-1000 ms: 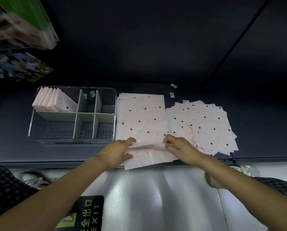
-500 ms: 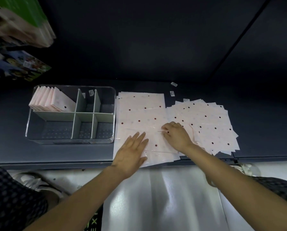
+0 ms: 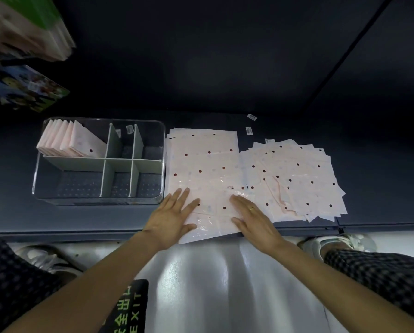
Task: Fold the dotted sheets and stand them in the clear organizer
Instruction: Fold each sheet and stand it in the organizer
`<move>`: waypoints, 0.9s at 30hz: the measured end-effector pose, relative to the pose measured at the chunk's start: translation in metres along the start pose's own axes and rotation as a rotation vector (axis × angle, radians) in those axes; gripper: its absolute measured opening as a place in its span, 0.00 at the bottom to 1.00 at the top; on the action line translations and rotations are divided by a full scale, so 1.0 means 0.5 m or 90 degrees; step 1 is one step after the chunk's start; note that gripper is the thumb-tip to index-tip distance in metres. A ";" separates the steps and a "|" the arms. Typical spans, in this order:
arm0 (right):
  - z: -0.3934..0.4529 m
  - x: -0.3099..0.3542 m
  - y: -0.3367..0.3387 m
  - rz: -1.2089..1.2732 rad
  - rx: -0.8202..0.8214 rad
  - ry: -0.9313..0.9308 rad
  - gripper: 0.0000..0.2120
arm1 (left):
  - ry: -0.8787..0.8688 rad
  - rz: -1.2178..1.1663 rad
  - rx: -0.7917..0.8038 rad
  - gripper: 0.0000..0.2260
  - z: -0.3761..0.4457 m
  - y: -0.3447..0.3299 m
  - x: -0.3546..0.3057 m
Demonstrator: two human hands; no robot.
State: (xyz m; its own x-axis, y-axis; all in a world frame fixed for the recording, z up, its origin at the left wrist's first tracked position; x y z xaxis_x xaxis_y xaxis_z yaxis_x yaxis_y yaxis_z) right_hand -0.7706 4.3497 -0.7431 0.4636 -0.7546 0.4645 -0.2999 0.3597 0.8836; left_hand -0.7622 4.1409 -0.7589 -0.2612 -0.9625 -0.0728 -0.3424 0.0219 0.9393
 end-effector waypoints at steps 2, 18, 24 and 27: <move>-0.022 -0.026 0.019 -0.005 0.002 -0.002 0.24 | 0.008 -0.001 0.005 0.30 -0.006 0.003 0.014; -0.007 0.026 0.097 -0.271 -0.035 0.264 0.19 | 0.042 0.007 0.022 0.24 -0.012 0.032 -0.114; -0.020 0.127 0.112 -0.221 -0.125 0.373 0.09 | 0.042 -0.114 -0.062 0.20 -0.036 0.035 -0.105; -0.017 0.173 0.105 -0.152 -0.150 0.358 0.09 | 0.058 -0.216 -0.105 0.14 -0.054 0.035 -0.109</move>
State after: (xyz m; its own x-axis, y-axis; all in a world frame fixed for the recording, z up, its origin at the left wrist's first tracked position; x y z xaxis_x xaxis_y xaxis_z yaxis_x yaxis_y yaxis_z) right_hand -0.7391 4.3080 -0.6562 0.8794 -0.4491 0.1578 0.0265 0.3773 0.9257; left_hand -0.7298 4.1864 -0.7297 -0.0747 -0.9278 -0.3656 -0.2444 -0.3384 0.9087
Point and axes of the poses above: each hand's wrist, its own z-axis towards the middle knuckle, its own y-axis out of the back of the hand, x = y × z, the point moved 6 cm from there along z, towards the middle knuckle, and after that the axes turned 9 degrees about y, right-handed, at the moved point
